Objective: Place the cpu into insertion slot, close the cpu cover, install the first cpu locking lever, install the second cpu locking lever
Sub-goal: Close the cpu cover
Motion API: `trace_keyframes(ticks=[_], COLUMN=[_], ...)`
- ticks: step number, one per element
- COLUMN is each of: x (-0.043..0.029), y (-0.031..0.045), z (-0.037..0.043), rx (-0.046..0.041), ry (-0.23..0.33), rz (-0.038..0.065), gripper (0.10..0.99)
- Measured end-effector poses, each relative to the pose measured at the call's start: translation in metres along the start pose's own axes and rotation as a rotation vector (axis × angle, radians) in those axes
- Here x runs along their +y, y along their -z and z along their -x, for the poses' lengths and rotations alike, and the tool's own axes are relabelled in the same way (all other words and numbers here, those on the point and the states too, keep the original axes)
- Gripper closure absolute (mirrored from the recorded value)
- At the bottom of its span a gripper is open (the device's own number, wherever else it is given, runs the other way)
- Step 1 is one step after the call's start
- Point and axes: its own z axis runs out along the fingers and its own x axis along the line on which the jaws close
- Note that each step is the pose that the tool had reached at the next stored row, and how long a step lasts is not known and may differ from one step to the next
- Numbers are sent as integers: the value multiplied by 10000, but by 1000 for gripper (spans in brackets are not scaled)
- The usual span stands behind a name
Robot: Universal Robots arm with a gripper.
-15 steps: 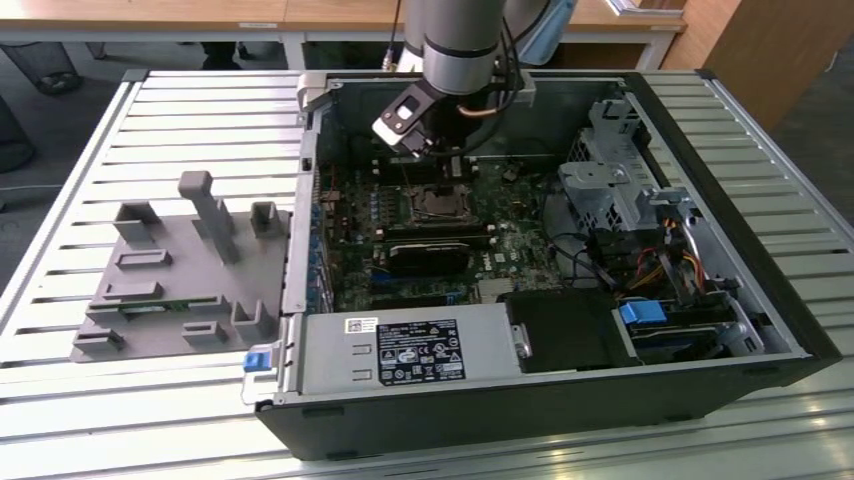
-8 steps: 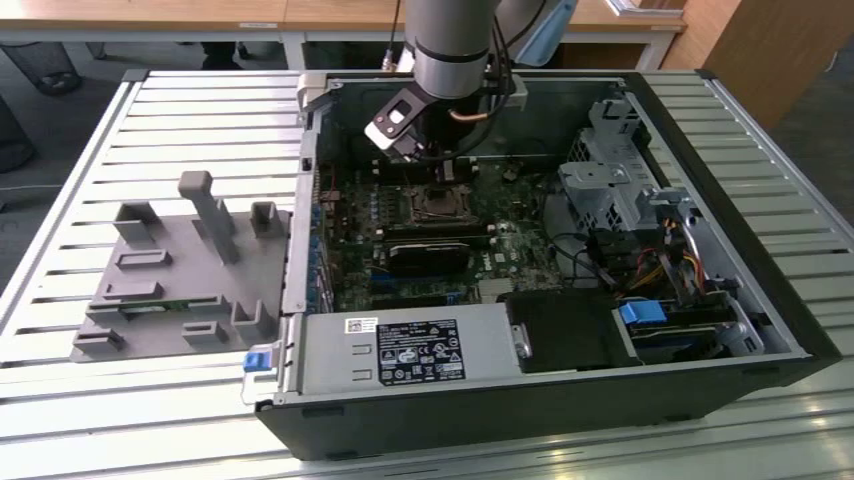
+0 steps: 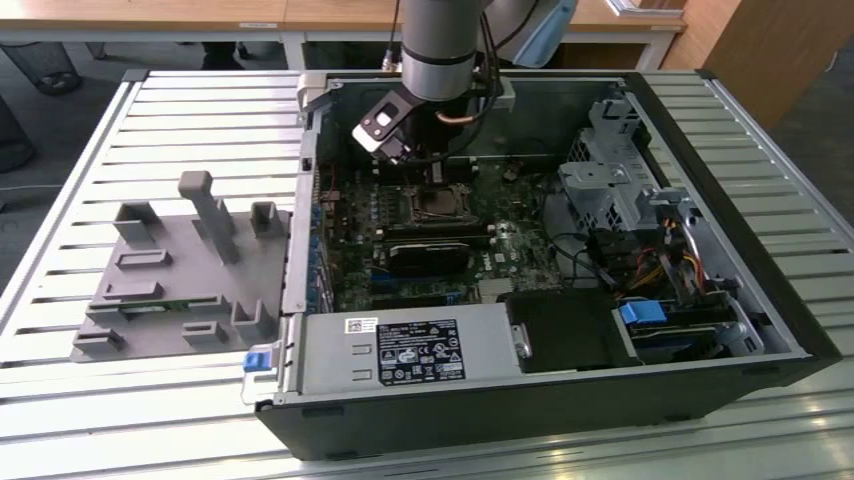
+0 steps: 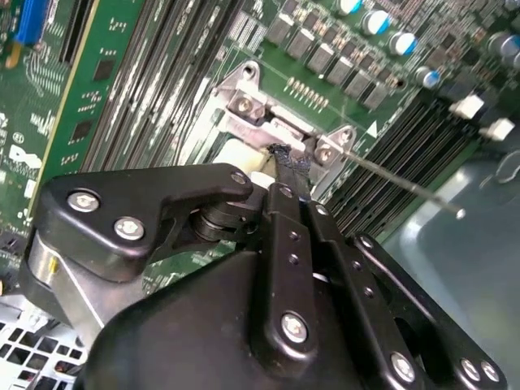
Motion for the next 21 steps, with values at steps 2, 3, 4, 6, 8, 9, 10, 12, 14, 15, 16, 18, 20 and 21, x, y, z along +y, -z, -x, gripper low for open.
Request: trace_keyframes(ticks=[2, 3, 4, 6, 8, 9, 10, 12, 14, 15, 16, 18, 20, 21], x=[-22, -28, -33, -39, -41, -41, -40, -39, -40, -40, -40, -40, -40, -38], y=[-10, -18, -27, -44, -48, -49, -49, -30, 15, 30, 37, 37, 37, 37], z=[0, 0, 0, 1, 2, 1, 0, -2, 0, -1, 0, 10, 40, 53], rx=[-1, 0, 0, -6, -8, -6, -2, 13, 0, 2, 2, 2, 2, 2], ry=[0, 0, 0, 1, 2, 1, 1, 0, 0, 0, 0, 0, 0, 0], rz=[0, 0, 0, -5, -6, -5, -2, 8, -1, 0, 0, 0, -2, -3], gripper=[969, 969, 969, 969, 969, 969, 969, 969, 969, 969, 969, 969, 969, 969])
